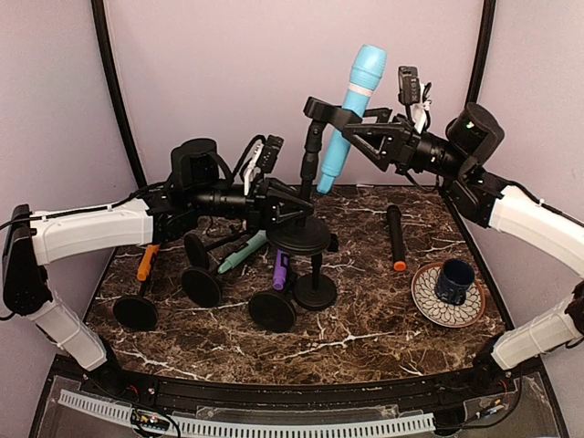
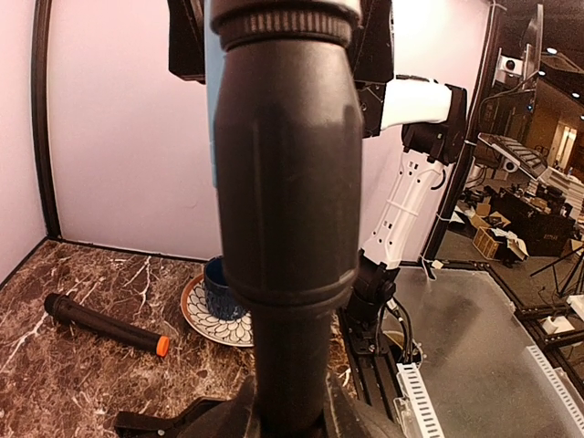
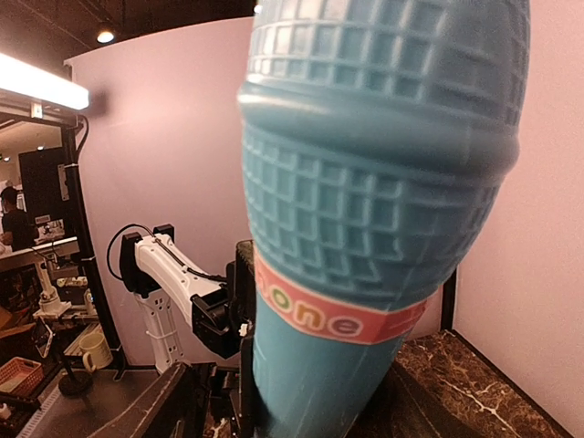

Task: Remove the microphone from the stand
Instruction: Hold the microphone stand with the microphone, then place the microphone stand with the microphone at the center of the board.

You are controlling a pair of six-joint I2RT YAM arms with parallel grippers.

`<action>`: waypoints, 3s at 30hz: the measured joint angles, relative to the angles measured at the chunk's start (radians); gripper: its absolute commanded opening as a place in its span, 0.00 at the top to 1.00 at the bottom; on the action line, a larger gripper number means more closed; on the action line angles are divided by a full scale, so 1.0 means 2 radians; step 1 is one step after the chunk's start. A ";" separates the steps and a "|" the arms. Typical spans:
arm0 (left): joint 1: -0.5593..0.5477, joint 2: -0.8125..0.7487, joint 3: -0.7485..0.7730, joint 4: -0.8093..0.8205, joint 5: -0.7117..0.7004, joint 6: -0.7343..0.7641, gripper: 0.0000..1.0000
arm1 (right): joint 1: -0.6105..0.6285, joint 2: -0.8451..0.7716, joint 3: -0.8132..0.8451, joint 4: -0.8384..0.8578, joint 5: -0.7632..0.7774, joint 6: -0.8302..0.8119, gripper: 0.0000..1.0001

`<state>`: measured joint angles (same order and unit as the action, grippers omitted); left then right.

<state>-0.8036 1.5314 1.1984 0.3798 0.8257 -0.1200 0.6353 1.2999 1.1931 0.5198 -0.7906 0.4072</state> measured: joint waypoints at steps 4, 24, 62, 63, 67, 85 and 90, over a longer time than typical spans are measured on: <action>0.000 0.010 0.011 -0.004 0.002 0.001 1.00 | 0.005 0.008 0.008 0.002 0.001 -0.003 0.39; 0.006 0.082 0.136 -0.060 -0.004 0.067 1.00 | 0.002 0.030 0.056 0.006 0.039 -0.036 0.78; 0.077 0.375 0.270 0.015 -0.022 0.154 0.97 | -0.018 0.132 -0.070 0.066 0.288 -0.142 0.84; 0.077 0.375 0.261 0.022 -0.024 0.153 0.96 | -0.018 0.135 -0.073 0.069 0.287 -0.139 0.84; 0.078 0.375 0.223 0.048 -0.027 0.146 0.94 | -0.018 0.151 -0.085 0.079 0.282 -0.128 0.84; 0.075 0.399 0.182 0.111 -0.066 0.138 0.17 | -0.013 0.176 -0.121 0.107 0.278 -0.113 0.86; 0.075 0.399 0.182 0.111 -0.090 0.141 0.11 | -0.013 0.176 -0.132 0.118 0.281 -0.113 0.86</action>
<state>-0.6537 2.3299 1.5620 0.6025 0.6449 0.1619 0.6098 1.6516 0.9287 0.7559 -0.2283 0.1818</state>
